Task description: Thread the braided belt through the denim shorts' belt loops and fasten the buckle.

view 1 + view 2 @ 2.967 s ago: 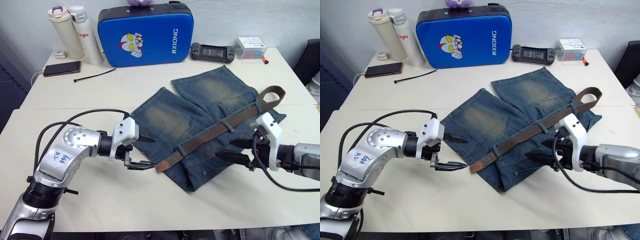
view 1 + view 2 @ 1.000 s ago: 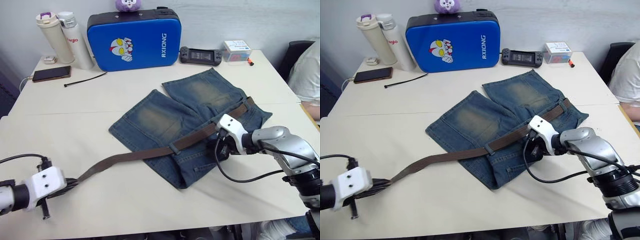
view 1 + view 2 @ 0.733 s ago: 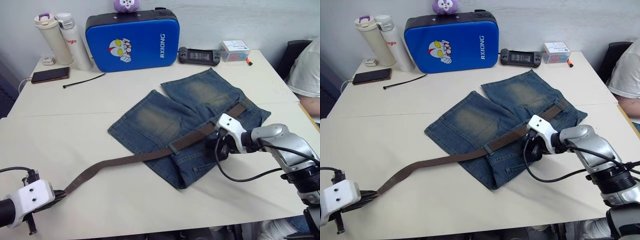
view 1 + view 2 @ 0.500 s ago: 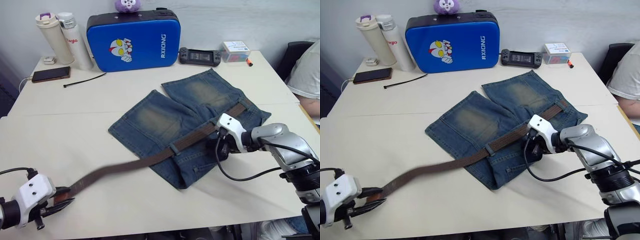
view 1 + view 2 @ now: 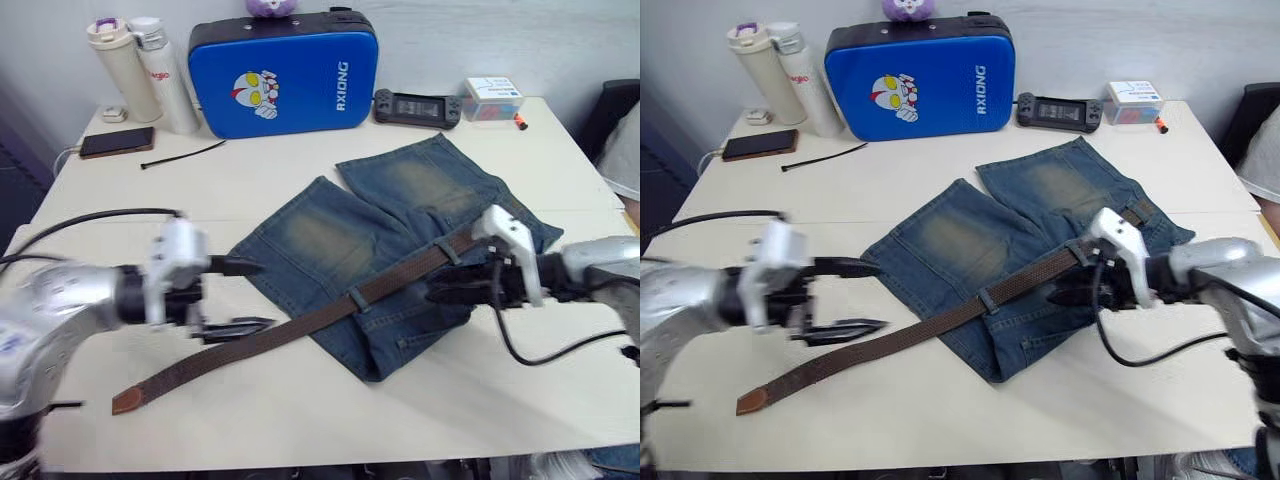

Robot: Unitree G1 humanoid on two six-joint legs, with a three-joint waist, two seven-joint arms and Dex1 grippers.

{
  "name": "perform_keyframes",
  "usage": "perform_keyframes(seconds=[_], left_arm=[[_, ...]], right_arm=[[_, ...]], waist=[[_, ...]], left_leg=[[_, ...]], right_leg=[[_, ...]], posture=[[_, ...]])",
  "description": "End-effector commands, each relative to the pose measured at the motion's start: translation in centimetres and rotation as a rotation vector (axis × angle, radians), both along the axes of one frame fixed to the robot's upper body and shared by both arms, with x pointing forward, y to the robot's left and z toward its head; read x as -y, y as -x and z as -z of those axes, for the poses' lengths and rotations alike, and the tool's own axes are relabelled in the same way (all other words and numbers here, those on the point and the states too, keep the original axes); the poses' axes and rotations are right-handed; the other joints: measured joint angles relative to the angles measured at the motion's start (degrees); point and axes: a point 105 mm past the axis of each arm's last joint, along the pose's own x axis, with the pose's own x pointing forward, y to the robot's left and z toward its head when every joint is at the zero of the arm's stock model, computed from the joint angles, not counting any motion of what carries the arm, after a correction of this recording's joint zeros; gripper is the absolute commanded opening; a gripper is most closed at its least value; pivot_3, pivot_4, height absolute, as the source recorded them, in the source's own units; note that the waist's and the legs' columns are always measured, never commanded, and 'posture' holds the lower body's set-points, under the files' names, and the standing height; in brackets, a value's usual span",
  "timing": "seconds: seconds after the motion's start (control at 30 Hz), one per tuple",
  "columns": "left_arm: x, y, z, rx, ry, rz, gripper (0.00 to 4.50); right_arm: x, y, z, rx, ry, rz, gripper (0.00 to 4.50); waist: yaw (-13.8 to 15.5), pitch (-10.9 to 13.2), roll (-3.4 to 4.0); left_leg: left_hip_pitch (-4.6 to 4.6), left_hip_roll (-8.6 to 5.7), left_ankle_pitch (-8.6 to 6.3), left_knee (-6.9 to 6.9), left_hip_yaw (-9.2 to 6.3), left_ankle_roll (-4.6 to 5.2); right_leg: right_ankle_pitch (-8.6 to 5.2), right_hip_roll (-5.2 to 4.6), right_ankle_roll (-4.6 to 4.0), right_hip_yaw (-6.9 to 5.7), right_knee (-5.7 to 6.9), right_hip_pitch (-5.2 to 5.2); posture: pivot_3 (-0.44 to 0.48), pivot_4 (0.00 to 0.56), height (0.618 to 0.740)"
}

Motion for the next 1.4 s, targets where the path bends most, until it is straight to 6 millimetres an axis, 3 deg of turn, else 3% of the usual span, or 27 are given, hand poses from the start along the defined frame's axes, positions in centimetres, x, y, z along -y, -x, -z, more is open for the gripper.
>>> perform_keyframes(seconds=[0.03,0.07,0.1,0.27,0.37,0.53,0.6,0.63,0.67,0.83,0.97,1.17,1.37,1.4], left_arm=[[3.2,-1.7,1.3,0.114,-0.121,0.127,4.5],[4.2,-2.4,1.3,0.142,-0.122,0.145,4.5],[5.3,-2.9,1.4,0.156,-0.115,0.173,4.5],[12.3,-4.2,4.5,0.194,-0.181,0.337,4.5],[15.3,-3.6,5.6,0.169,-0.18,0.433,4.5],[17.3,-3.6,8.3,0.141,-0.263,0.49,4.5],[17.7,-3.9,9.4,0.132,-0.306,0.49,4.02],[17.7,-3.8,10.1,0.13,-0.339,0.508,3.99],[17.6,-3.8,10.5,0.126,-0.364,0.521,3.6],[15.1,-5.1,11.7,0.161,-0.48,0.546,1.56],[11.0,-5.9,11.8,0.171,-0.557,0.56,0.05],[3.6,-6.4,9.0,0.244,-0.578,0.667,0.02],[-0.6,-8.0,7.3,0.282,-0.607,0.64,0.02],[-2.2,-8.4,7.1,0.276,-0.641,0.616,0.02]], right_arm=[[0.7,2.3,-1.8,0.015,0.026,0.004,3.8],[0.9,2.7,-1.8,0.002,0.043,0.017,4.29],[1.4,3.2,-1.7,-0.011,0.068,0.039,4.47],[3.8,6.2,-0.8,-0.05,0.171,0.208,4.47],[4.6,7.9,-0.5,-0.028,0.212,0.293,4.47],[5.6,9.7,-0.6,0.001,0.234,0.42,4.47],[6.2,10.4,-0.4,0.009,0.256,0.474,4.5],[6.4,10.7,-0.3,0.011,0.265,0.495,4.5],[6.5,10.9,-0.3,0.015,0.268,0.505,4.5],[6.6,11.4,-0.4,0.052,0.253,0.515,4.5],[6.6,10.9,0.1,0.057,0.254,0.503,4.5],[5.9,8.2,0.7,0.071,0.23,0.412,4.5],[5.0,6.5,1.3,0.064,0.216,0.338,4.5],[4.6,6.1,1.4,0.063,0.209,0.31,4.5]], waist=[[0.37,0.03,-0.04],[0.36,0.04,-0.05],[0.35,0.05,-0.08],[1.28,0.08,-0.15],[1.94,0.1,-0.19],[1.96,0.11,-0.2],[2.06,0.11,-0.19],[2.23,0.1,-0.17],[2.6,0.11,-0.19],[3.03,0.1,-0.19],[2.06,0.09,-0.19],[-0.08,0.09,-0.2],[0.51,0.13,-0.25],[0.74,0.15,-0.3]], left_leg=[[0.0,-0.03,0.02,0.01,0.01,0.02],[-0.03,-0.04,0.05,0.03,0.03,0.05],[-0.02,-0.03,0.08,0.04,0.06,0.08],[-0.05,-0.06,0.18,0.03,0.09,0.28],[-0.12,-0.12,0.22,0.05,0.1,0.38],[-0.07,-0.12,0.24,0.15,0.09,0.4],[-0.02,-0.12,0.25,0.16,0.07,0.38],[-0.01,-0.12,0.26,0.16,0.06,0.37],[-0.01,-0.12,0.26,0.16,0.02,0.38],[0.04,-0.16,0.26,0.26,-0.04,0.38],[0.16,-0.11,0.24,0.21,-0.1,0.32],[0.77,-0.01,0.26,-0.21,0.0,0.17],[0.79,0.01,0.22,-0.22,-0.09,0.15],[0.73,-0.02,0.21,-0.16,-0.17,0.16]], right_leg=[[0.0,-0.02,0.0,-0.06,-0.03,0.02],[0.01,-0.02,0.03,-0.17,-0.06,0.07],[0.04,-0.03,0.08,-0.21,-0.07,0.1],[0.12,-0.07,0.21,-0.34,-0.16,0.19],[0.17,-0.1,0.32,-0.62,-0.21,0.19],[0.19,-0.14,0.34,-0.62,-0.26,0.23],[0.19,-0.15,0.34,-0.62,-0.32,0.24],[0.19,-0.16,0.34,-0.61,-0.31,0.25],[0.19,-0.18,0.34,-0.52,-0.31,0.27],[0.2,-0.18,0.35,-0.26,-0.36,0.43],[0.19,-0.14,0.33,-0.24,-0.38,0.5],[0.09,-0.08,0.15,-0.2,-0.44,0.89],[0.05,-0.11,0.06,-0.3,-0.51,0.94],[0.05,-0.13,0.07,-0.35,-0.52,0.94]], posture=[[0.0,0.15,0.664],[0.0,0.15,0.664],[0.0,0.15,0.664],[0.0,0.15,0.664],[0.0,0.15,0.664],[0.0,0.15,0.664],[0.0,0.15,0.664],[0.0,0.15,0.664],[0.0,0.15,0.664],[0.0,0.15,0.664],[0.0,0.15,0.664],[0.0,0.15,0.664],[0.0,0.15,0.664],[0.0,0.15,0.664]])
